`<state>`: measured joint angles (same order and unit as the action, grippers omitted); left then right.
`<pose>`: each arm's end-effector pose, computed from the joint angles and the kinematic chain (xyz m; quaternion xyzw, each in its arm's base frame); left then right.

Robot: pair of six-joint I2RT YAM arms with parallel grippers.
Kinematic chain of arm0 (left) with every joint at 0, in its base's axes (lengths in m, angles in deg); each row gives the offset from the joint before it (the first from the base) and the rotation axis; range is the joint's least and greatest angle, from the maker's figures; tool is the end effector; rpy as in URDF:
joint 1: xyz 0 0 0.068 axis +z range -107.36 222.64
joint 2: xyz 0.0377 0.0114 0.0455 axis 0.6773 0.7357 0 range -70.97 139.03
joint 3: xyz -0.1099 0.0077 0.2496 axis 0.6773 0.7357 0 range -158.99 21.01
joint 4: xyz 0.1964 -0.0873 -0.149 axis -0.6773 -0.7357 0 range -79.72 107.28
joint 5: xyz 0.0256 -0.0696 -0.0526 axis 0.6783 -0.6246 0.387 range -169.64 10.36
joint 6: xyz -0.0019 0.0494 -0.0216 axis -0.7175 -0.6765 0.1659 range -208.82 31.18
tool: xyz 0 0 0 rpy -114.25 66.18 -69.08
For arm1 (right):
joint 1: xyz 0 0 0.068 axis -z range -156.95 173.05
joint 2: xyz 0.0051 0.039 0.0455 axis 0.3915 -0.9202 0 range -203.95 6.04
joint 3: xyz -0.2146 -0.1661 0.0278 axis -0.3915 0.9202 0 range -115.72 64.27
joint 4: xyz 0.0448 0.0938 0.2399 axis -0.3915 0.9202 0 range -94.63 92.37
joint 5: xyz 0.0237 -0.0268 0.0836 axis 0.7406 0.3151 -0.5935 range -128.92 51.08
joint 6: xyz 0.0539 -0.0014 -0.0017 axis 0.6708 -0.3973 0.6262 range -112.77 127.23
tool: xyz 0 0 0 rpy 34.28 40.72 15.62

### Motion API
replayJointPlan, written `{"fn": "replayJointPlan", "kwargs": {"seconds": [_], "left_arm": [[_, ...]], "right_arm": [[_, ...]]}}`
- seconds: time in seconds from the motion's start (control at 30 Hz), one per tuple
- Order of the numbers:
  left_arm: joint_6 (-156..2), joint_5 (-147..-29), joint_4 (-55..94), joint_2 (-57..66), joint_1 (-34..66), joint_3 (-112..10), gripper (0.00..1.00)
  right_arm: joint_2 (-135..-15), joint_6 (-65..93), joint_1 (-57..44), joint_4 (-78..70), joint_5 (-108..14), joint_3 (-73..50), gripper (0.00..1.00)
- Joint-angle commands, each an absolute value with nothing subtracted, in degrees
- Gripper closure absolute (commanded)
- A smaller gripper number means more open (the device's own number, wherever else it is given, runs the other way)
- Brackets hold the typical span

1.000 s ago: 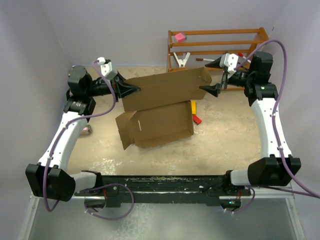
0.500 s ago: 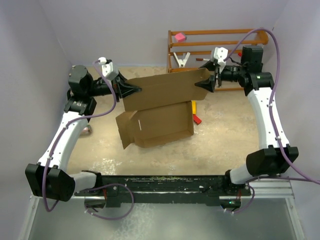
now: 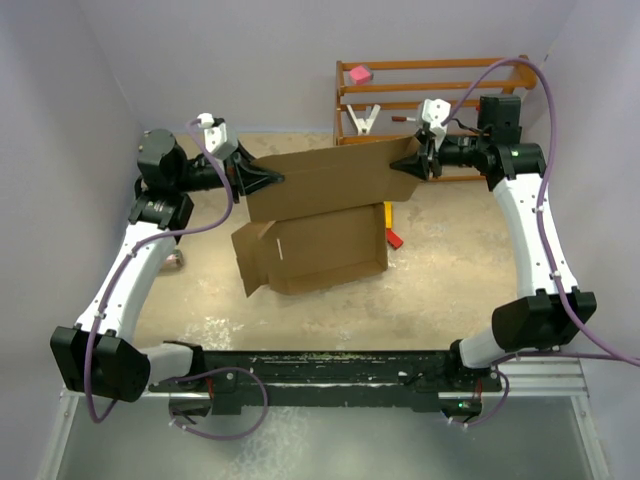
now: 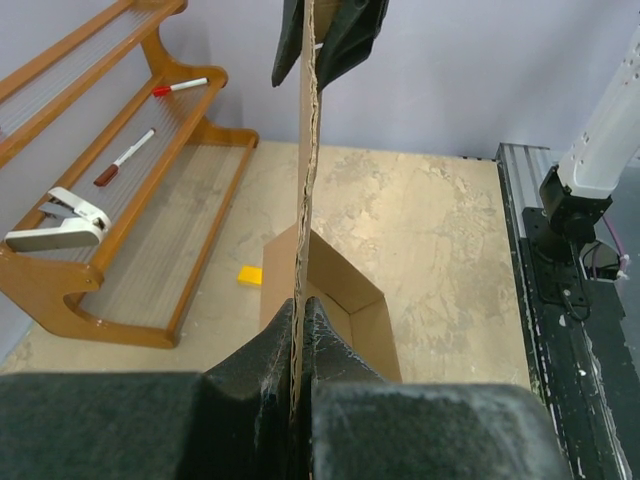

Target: Fold the paper box

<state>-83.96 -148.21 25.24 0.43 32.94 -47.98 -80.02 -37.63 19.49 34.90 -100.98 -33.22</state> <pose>0.2604 -0.0781 0.4218 0.4403 0.5372 -0.4530 0.5590 0.3076 0.0506 0.4415 -0.5431 0.5615 0.2583 0.5683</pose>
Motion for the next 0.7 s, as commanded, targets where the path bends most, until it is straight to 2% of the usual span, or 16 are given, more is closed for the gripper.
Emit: {"fn": "replayJointPlan", "kwargs": {"seconds": [0.0,0.07,0.13,0.17,0.2,0.37,0.5,0.67], "left_arm": [[-85.12,-149.27,26.68,0.46,32.35,-50.53,0.96],[-85.19,-149.25,26.64,0.43,32.35,-50.53,0.96],[-85.22,-149.12,26.59,0.47,32.35,-50.58,0.96],[-85.29,-149.08,26.59,0.44,32.35,-50.61,0.96],[-85.37,-148.96,26.59,0.44,32.35,-50.57,0.96],[-87.05,-145.81,24.89,0.02,32.35,-50.62,0.92],[-88.08,-139.77,23.57,-1.47,32.35,-50.00,0.72],[-85.63,-128.78,22.81,-6.11,32.43,-46.49,0.43]], "right_arm": [[-80.17,-39.18,19.04,36.61,-101.66,-35.70,0.67],[-80.13,-39.66,19.00,37.17,-101.92,-36.08,0.76],[-80.13,-40.05,19.00,37.64,-102.32,-36.31,0.87],[-80.09,-40.35,19.00,37.83,-102.62,-36.38,0.97],[-80.02,-40.78,19.00,38.27,-103.00,-36.46,1.00],[-79.36,-42.23,19.09,38.61,-104.70,-36.41,1.00],[-78.42,-42.07,19.87,38.07,-105.58,-35.33,1.00],[-77.66,-40.78,21.97,37.62,-106.44,-33.74,1.00]]}}
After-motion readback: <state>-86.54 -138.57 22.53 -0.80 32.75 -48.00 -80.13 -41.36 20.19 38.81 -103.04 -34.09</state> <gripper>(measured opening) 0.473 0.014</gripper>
